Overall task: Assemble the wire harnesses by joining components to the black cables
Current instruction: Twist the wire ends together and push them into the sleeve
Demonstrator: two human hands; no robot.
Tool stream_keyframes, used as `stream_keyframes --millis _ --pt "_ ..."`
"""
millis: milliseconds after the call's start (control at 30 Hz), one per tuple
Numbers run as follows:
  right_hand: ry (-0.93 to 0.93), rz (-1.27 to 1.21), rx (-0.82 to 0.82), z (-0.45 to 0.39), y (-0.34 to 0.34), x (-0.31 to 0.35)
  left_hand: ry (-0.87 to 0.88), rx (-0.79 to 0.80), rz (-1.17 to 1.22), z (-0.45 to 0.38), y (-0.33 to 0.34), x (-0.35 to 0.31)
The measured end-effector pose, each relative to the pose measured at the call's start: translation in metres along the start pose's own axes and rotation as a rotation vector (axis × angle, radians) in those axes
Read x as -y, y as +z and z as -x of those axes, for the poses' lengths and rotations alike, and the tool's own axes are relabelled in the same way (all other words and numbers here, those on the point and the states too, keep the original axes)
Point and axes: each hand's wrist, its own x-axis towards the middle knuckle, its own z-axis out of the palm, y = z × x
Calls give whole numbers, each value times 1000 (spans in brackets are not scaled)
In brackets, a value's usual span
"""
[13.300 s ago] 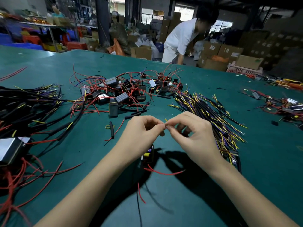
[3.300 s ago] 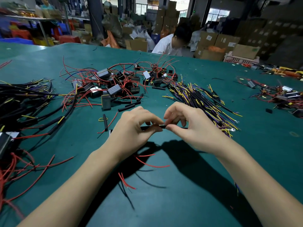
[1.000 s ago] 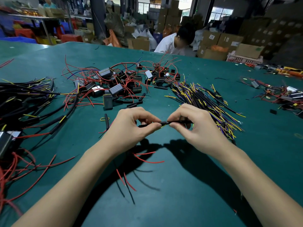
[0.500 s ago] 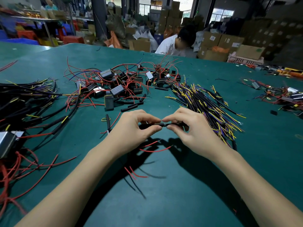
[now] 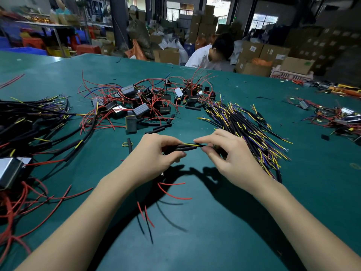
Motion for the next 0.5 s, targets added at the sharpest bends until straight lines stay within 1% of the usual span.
stream_keyframes --millis 133,267,333,400,500 --pt "15 -35 -16 -1 0 2 43 -48 3 0 4 2" --pt "42 -83 -19 -1 1 4 72 -83 101 1 7 -2" --pt "103 -173 -25 -1 1 4 48 -88 197 0 8 -3" --pt "171 -284 -27 -2 0 5 -16 -59 287 -1 7 -4" --pt "203 -329 -1 -1 -1 6 -69 13 275 -1 4 -4"
